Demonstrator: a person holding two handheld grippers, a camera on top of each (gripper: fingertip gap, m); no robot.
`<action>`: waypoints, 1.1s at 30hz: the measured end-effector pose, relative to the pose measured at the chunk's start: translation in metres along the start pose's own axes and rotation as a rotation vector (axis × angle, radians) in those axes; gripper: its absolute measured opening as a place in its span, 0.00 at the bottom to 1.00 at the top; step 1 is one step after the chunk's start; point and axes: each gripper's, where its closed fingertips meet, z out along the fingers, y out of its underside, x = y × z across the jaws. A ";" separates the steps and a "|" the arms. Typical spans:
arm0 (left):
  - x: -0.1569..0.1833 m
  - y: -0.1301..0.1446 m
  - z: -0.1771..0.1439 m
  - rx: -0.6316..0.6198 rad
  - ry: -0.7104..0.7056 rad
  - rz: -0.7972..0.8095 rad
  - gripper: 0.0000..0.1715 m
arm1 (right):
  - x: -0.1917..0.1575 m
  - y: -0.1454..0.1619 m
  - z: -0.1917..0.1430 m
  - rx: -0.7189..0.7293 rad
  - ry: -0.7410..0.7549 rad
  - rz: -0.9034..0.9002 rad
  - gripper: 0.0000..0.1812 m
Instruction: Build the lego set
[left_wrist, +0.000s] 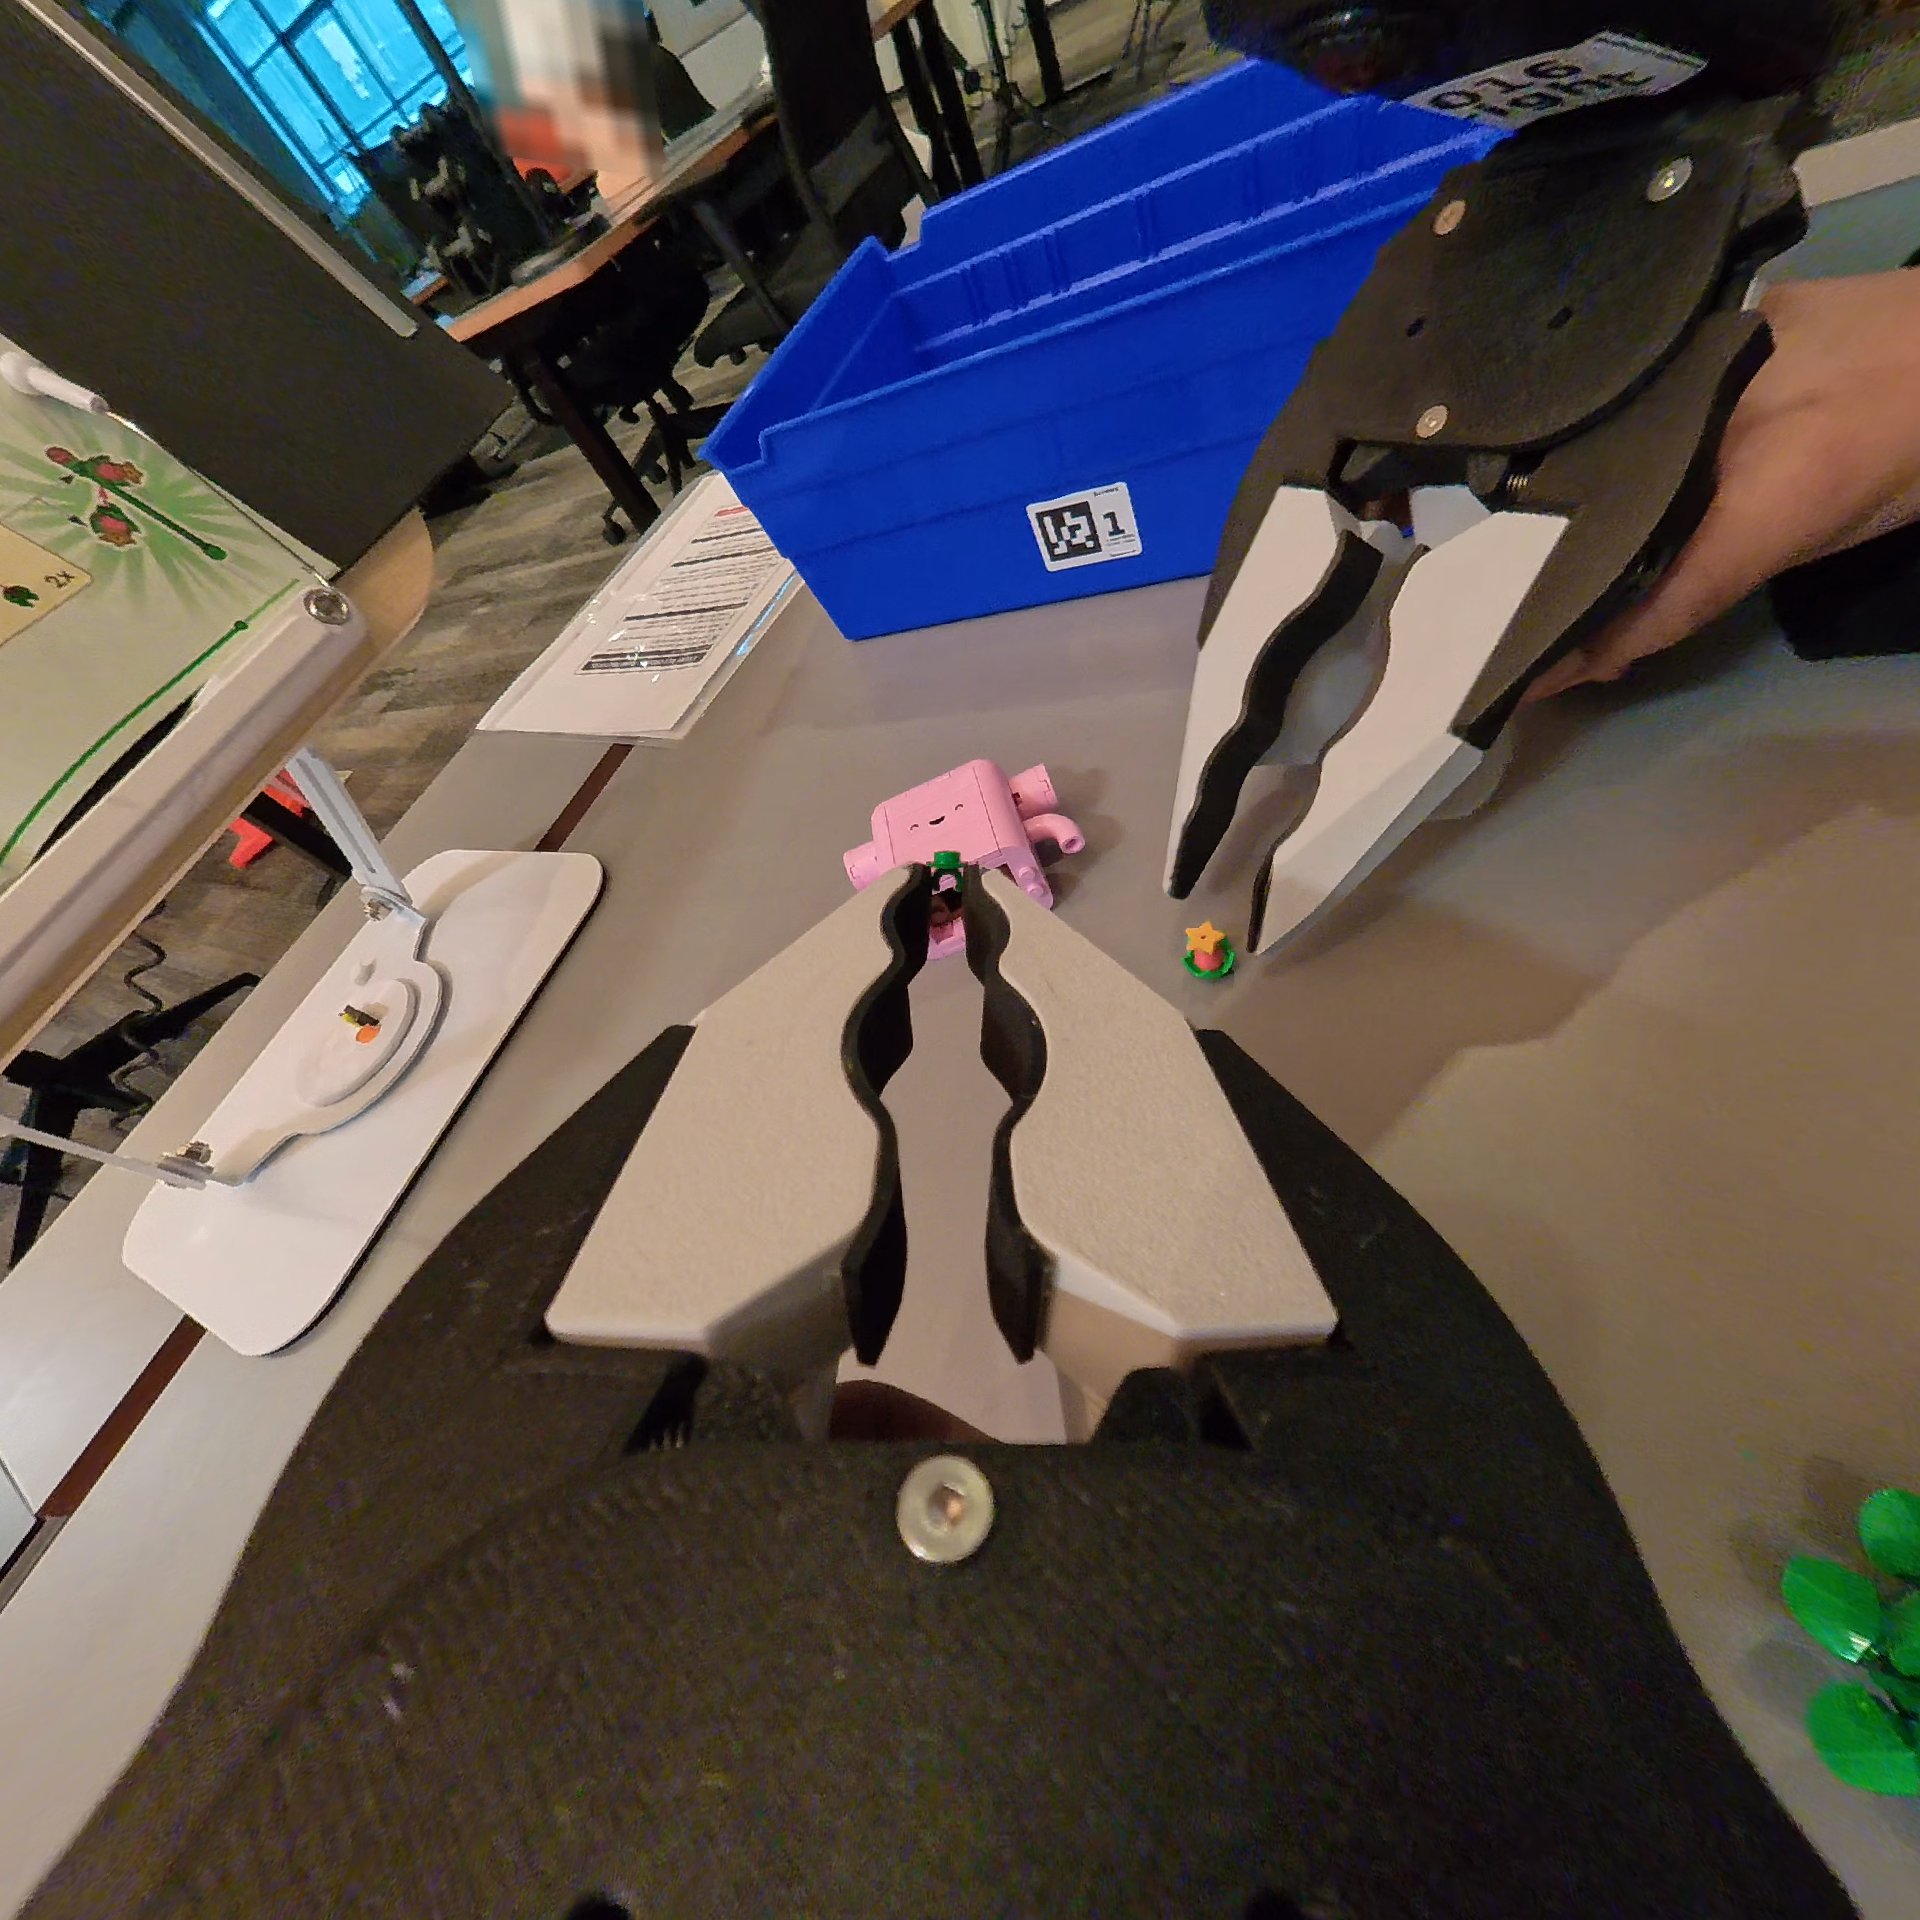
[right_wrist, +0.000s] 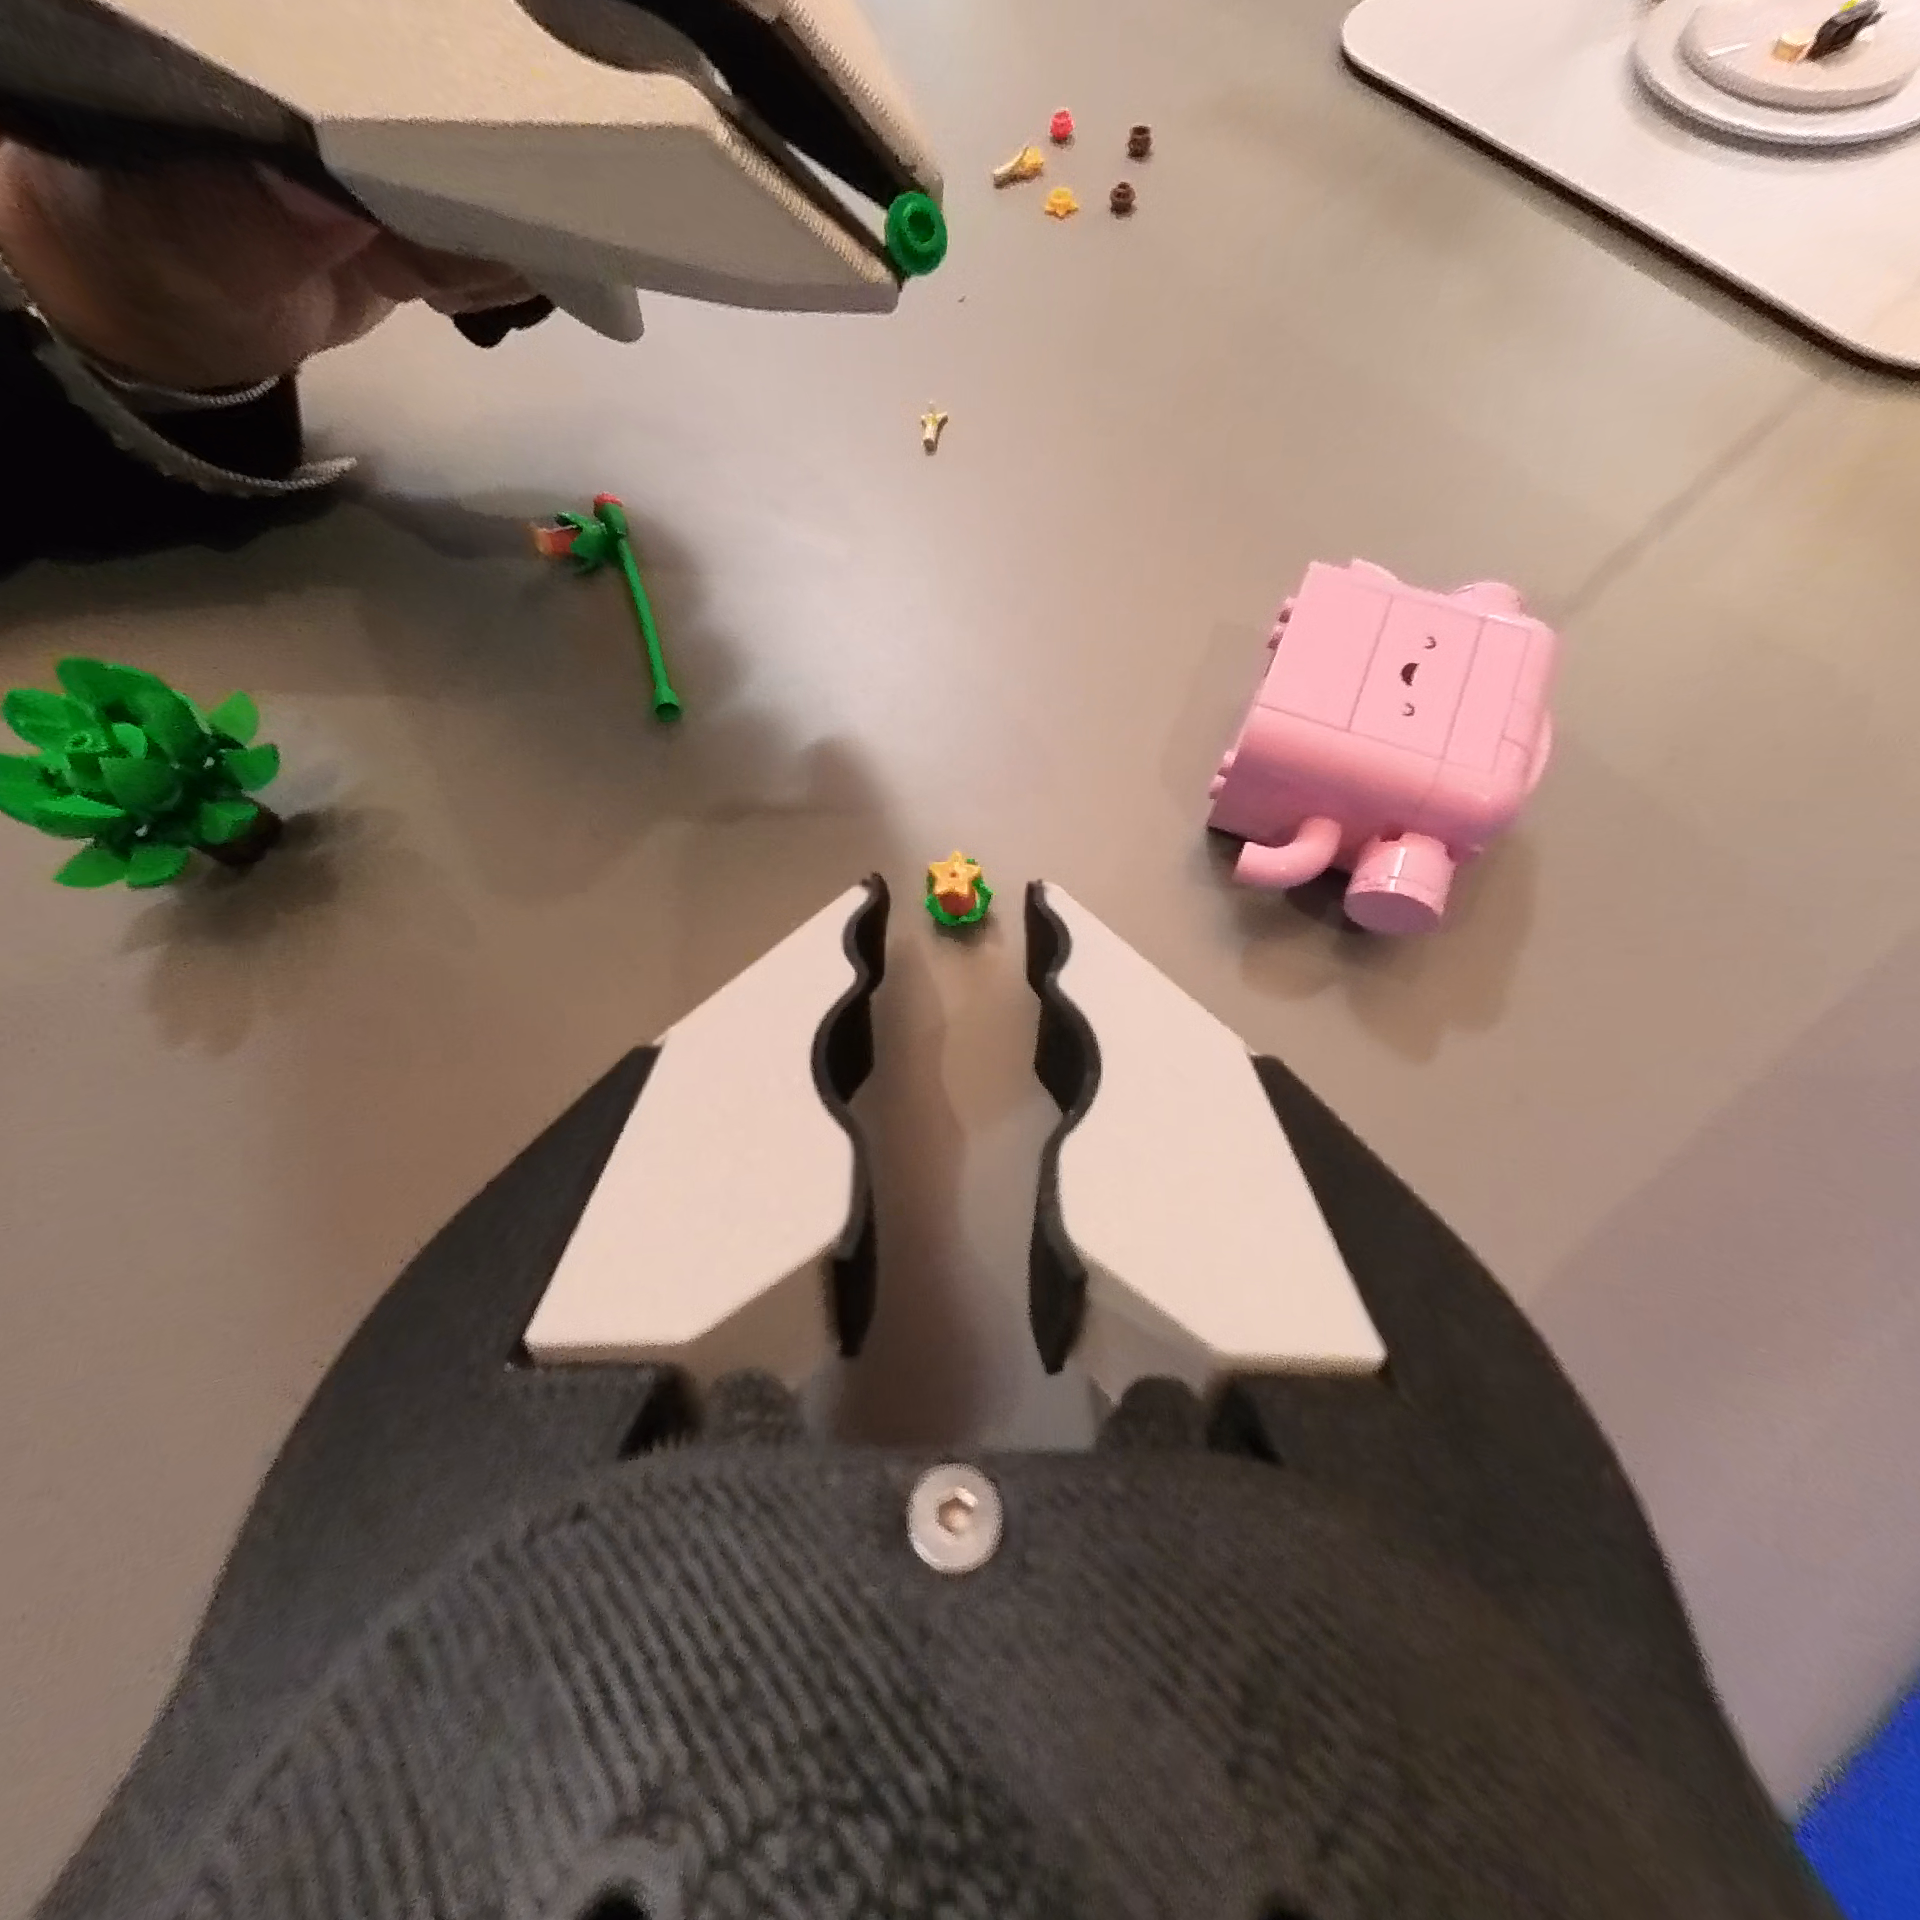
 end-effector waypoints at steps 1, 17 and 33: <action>0.000 0.000 0.000 0.000 0.000 0.001 0.03 | 0.000 0.001 0.001 -0.008 -0.007 -0.008 0.14; 0.002 0.001 0.001 -0.007 0.007 0.003 0.03 | 0.000 0.009 0.012 -0.087 0.028 -0.089 0.07; 0.002 0.003 0.002 -0.020 0.002 0.016 0.03 | -0.004 0.012 0.008 -0.090 0.027 -0.026 0.11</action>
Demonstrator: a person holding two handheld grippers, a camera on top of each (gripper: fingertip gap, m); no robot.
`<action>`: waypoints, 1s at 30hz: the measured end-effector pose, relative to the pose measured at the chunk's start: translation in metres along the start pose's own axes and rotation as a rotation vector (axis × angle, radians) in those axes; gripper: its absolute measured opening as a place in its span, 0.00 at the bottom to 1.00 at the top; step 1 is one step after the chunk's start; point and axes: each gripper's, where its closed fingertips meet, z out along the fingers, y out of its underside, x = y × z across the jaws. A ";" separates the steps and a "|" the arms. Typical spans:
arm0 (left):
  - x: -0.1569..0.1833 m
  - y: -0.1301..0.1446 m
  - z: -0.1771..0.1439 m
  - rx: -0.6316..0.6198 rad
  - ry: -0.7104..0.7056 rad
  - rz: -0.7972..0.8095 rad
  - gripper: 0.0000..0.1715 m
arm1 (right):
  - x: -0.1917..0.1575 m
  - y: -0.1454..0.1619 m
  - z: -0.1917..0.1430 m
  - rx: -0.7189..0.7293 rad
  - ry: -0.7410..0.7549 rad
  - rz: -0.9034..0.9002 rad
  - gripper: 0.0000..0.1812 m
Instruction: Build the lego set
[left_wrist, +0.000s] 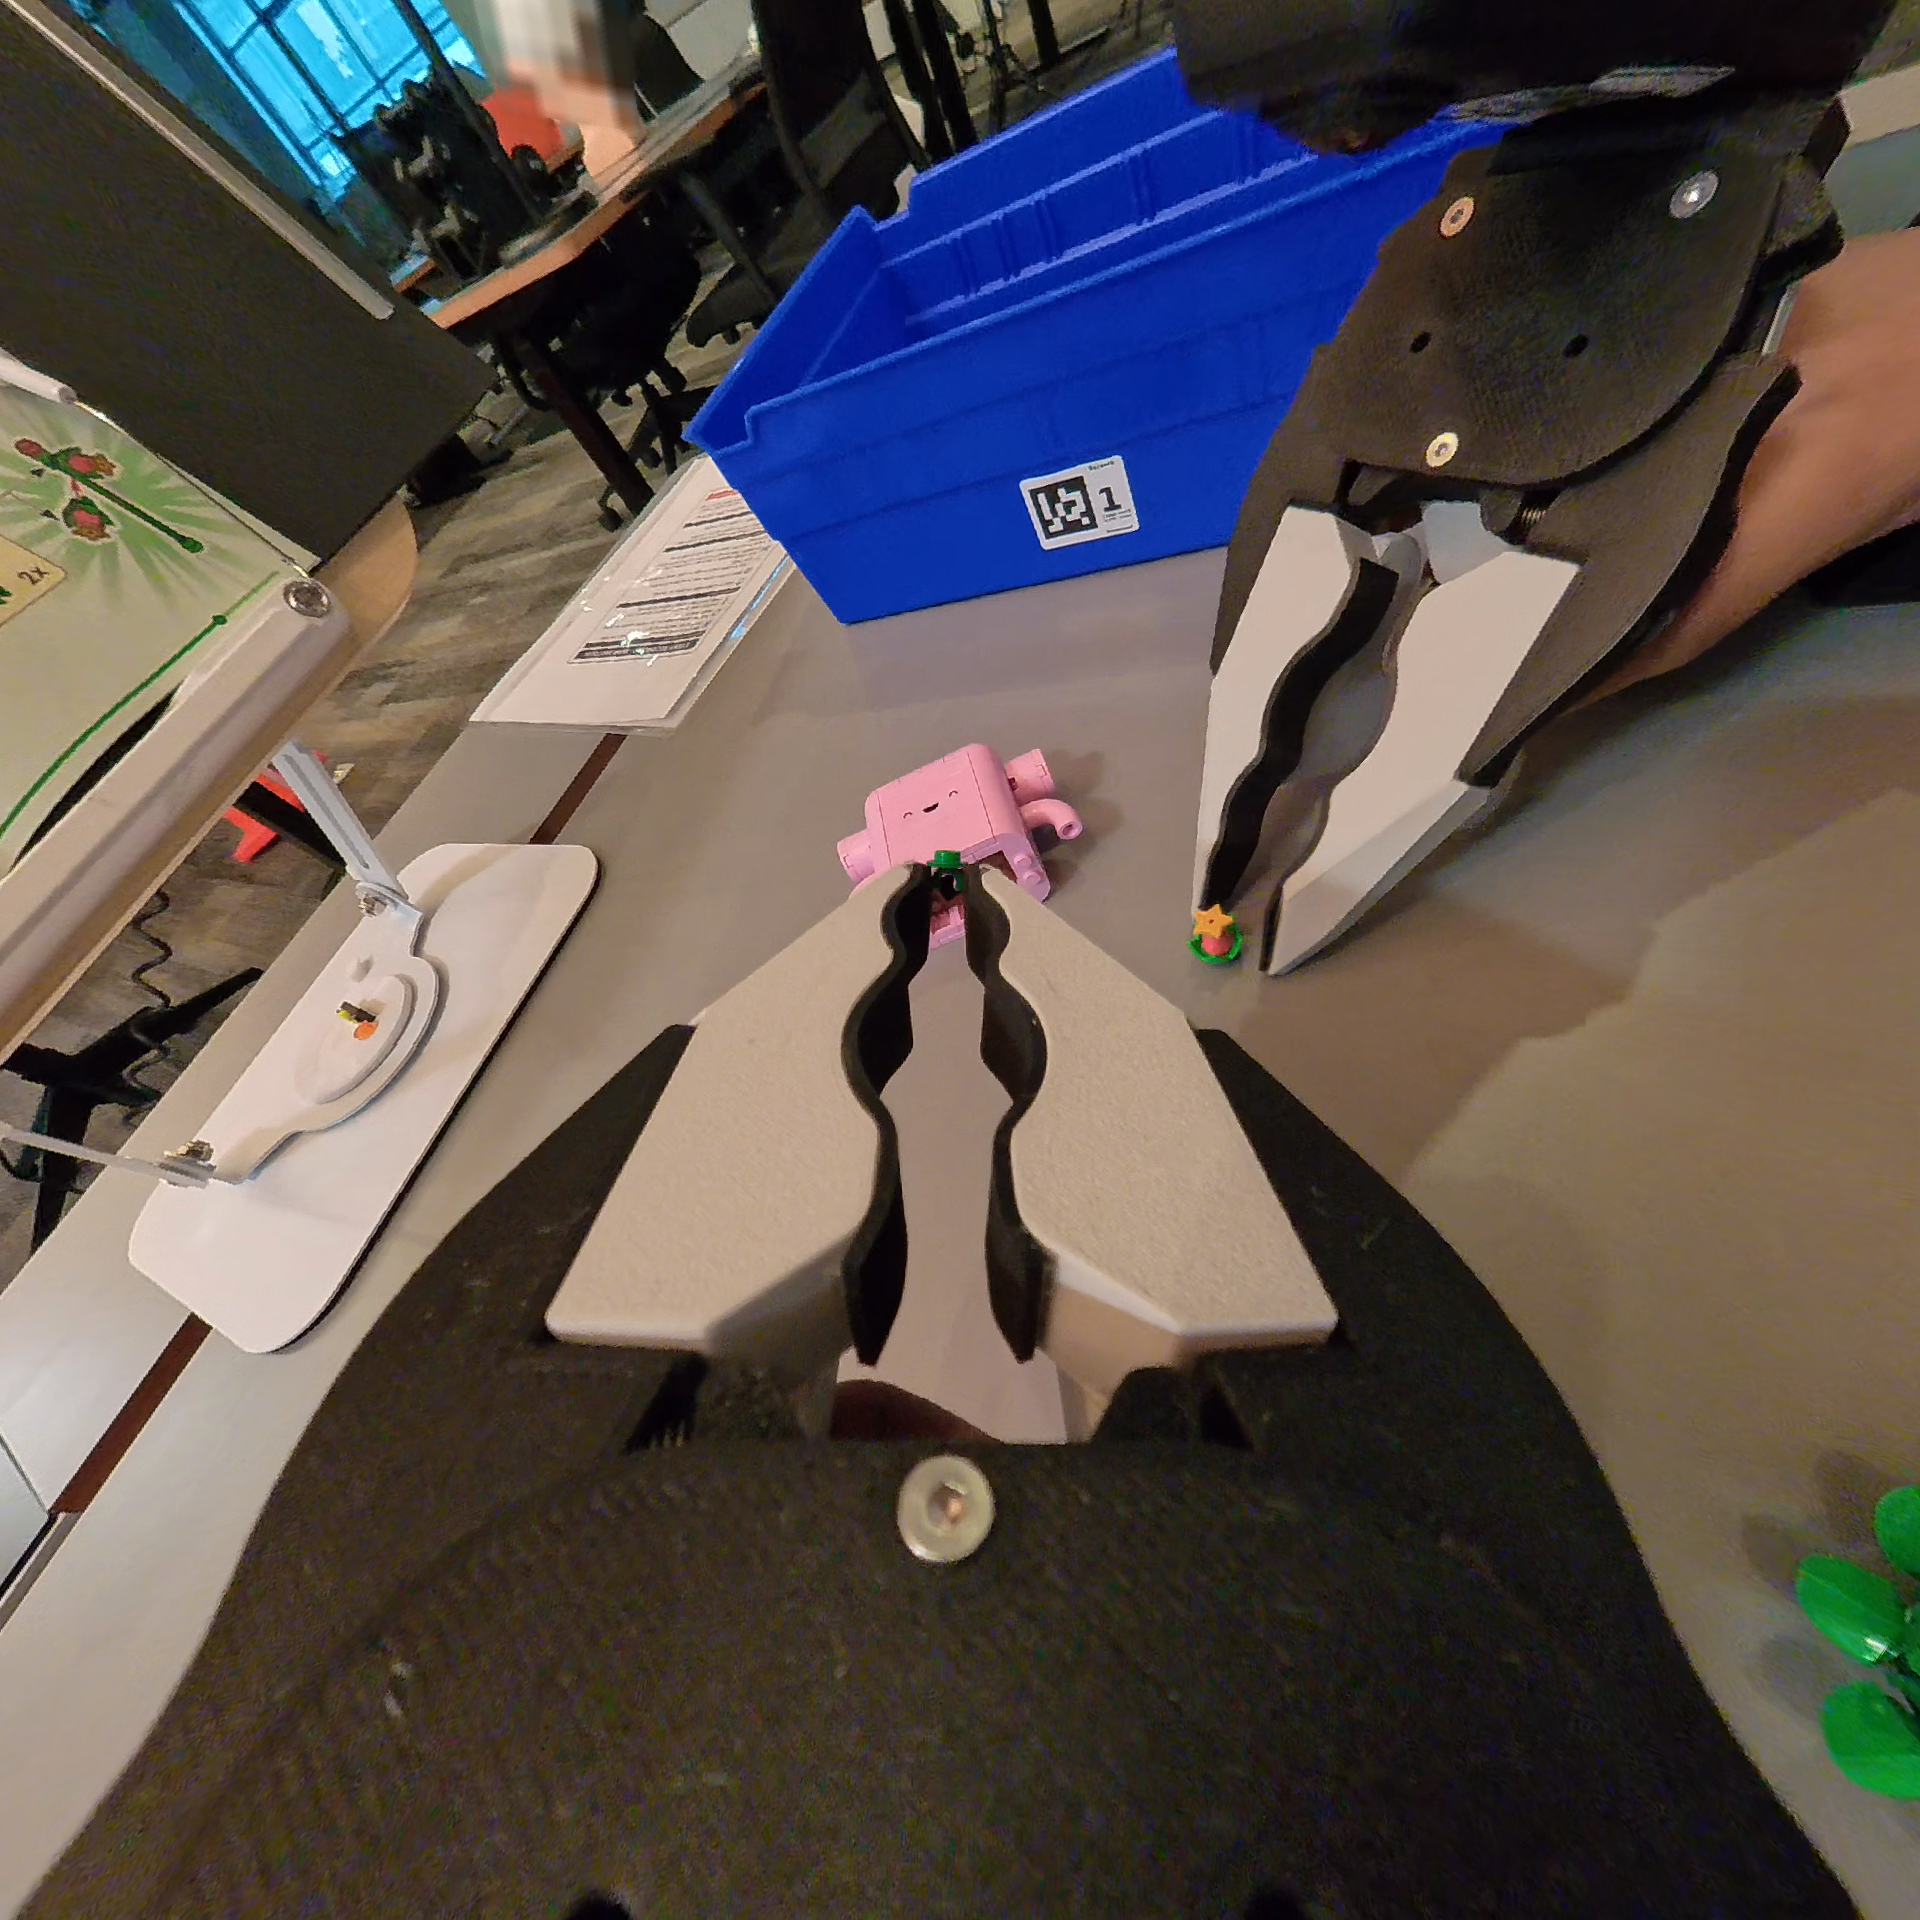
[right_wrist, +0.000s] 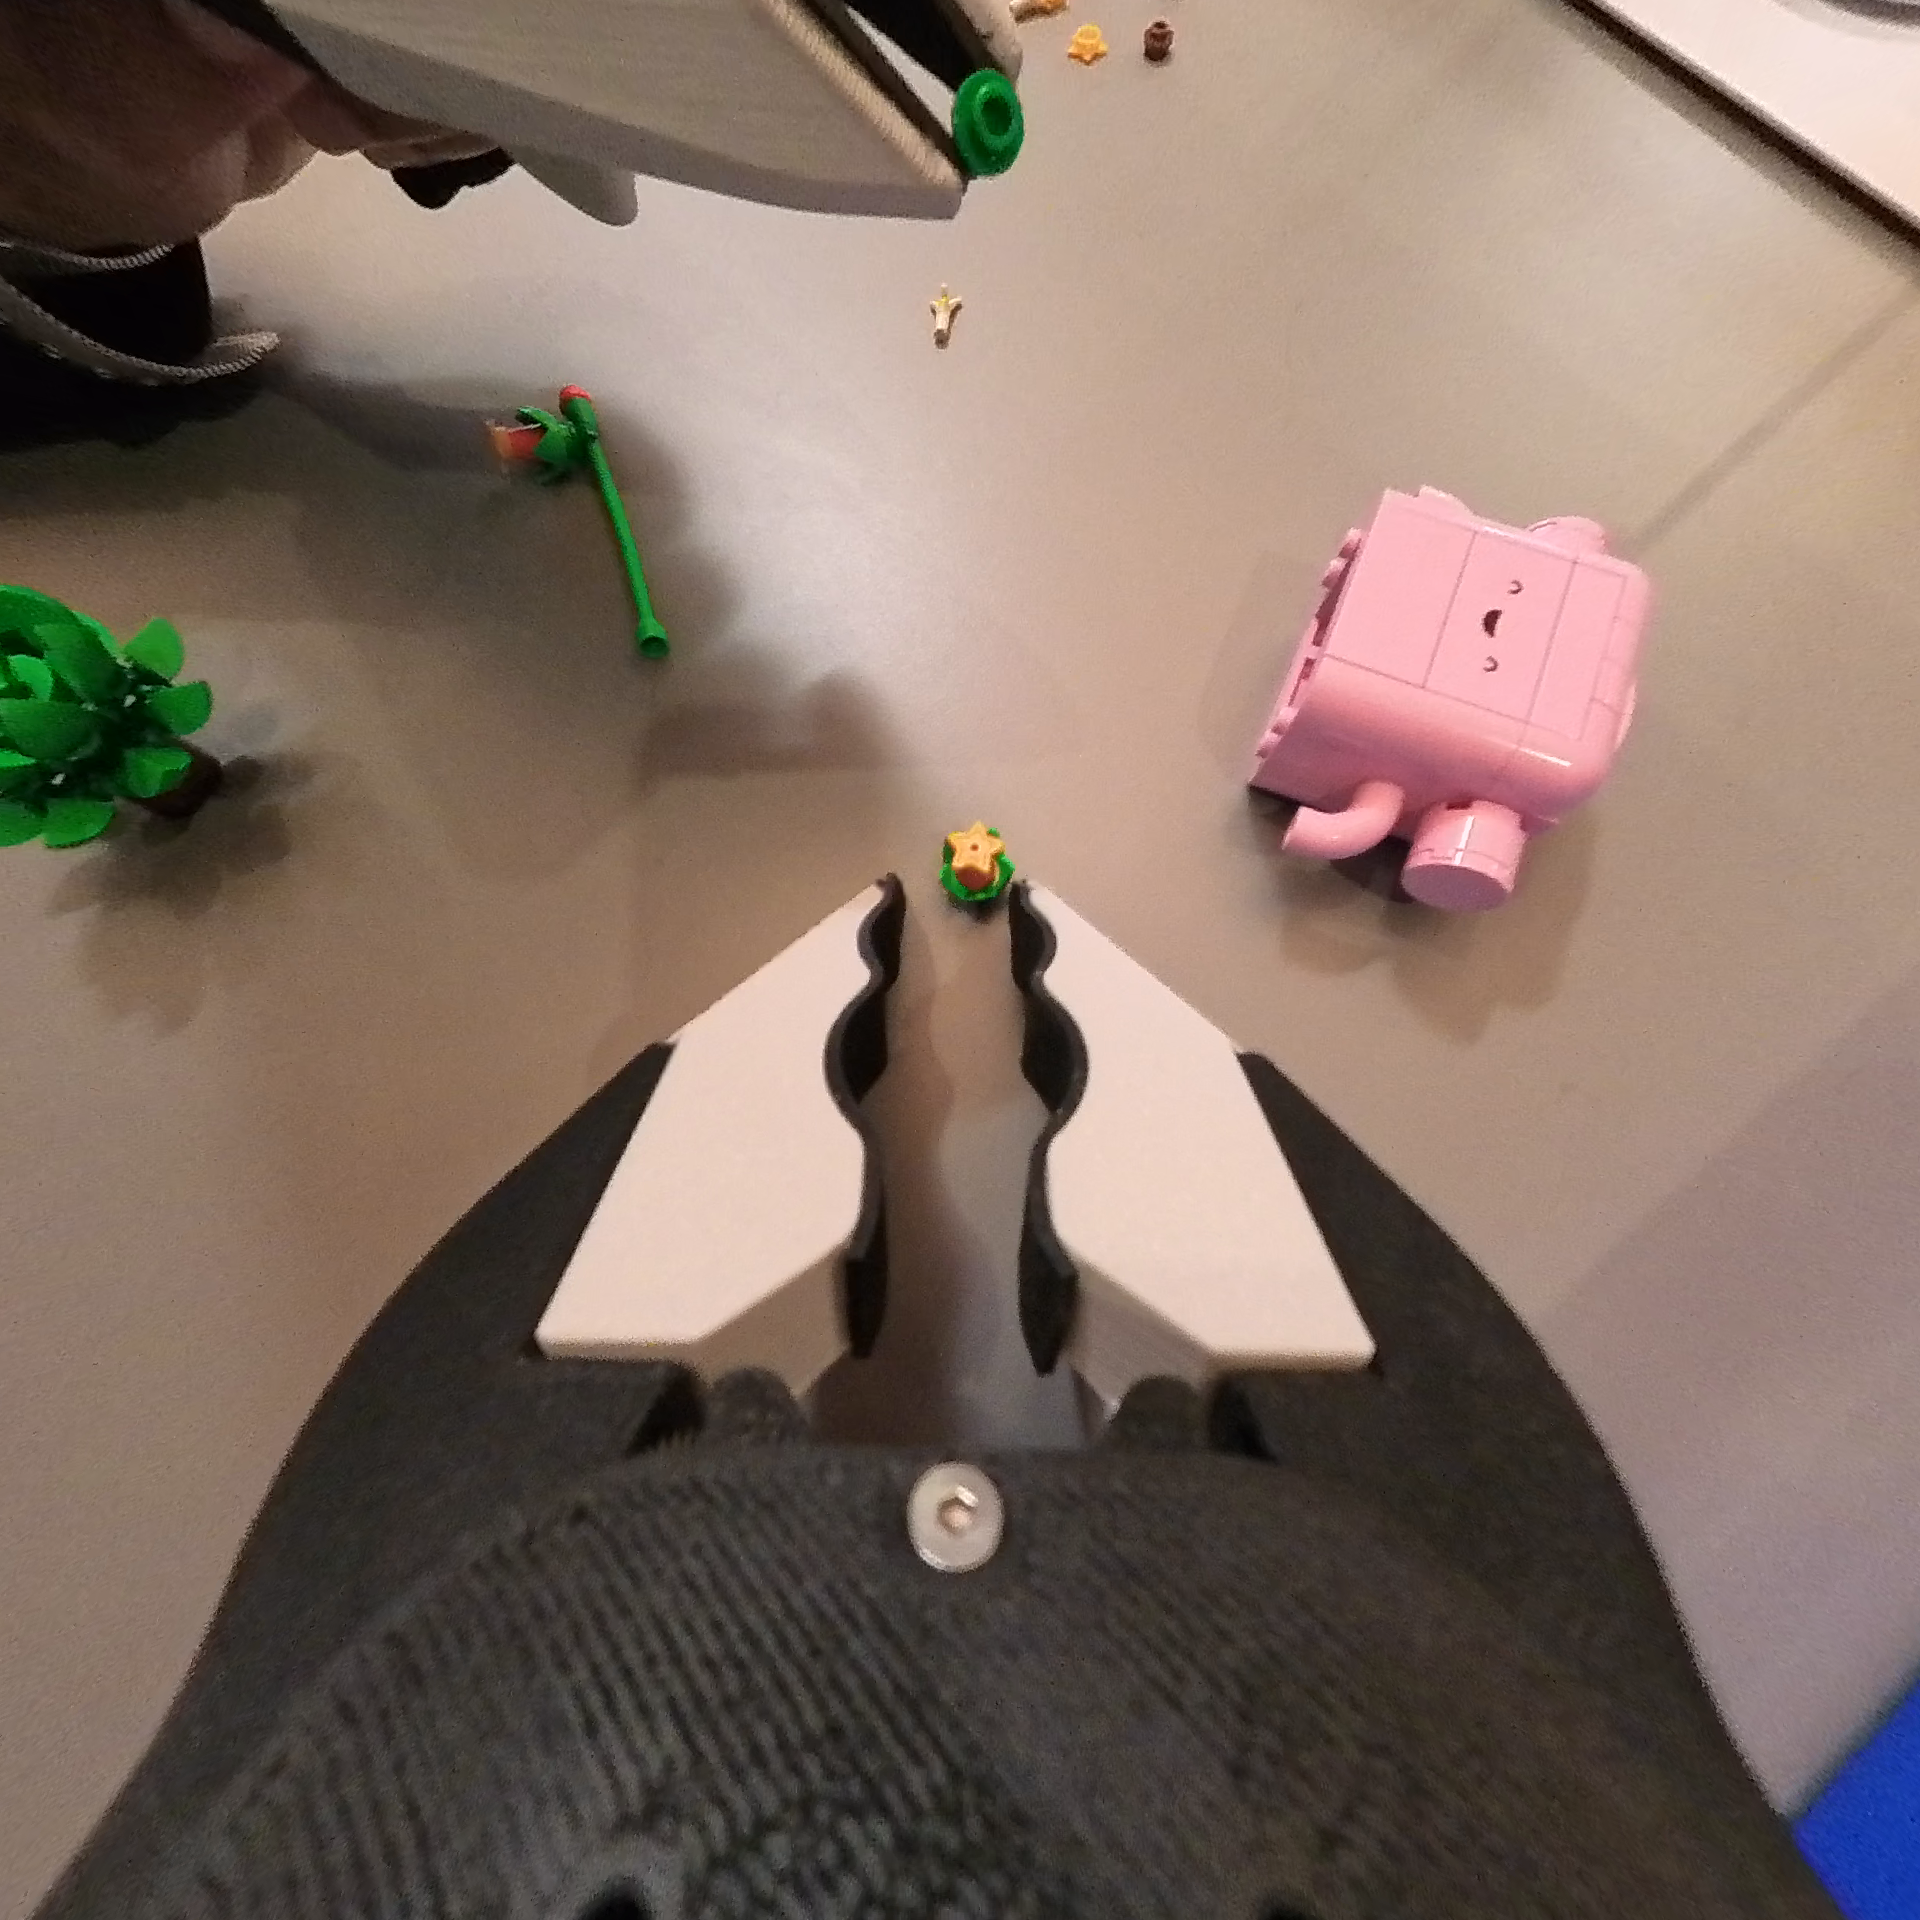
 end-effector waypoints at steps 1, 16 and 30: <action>0.000 0.000 0.000 -0.001 0.000 0.000 0.03 | -0.001 0.001 -0.001 -0.002 -0.008 0.001 0.11; -0.001 0.002 0.001 -0.004 0.000 -0.002 0.03 | 0.000 -0.002 -0.007 0.038 -0.012 0.000 0.11; 0.001 0.003 0.002 -0.005 0.007 -0.004 0.03 | -0.002 -0.004 0.004 0.006 0.018 -0.035 0.11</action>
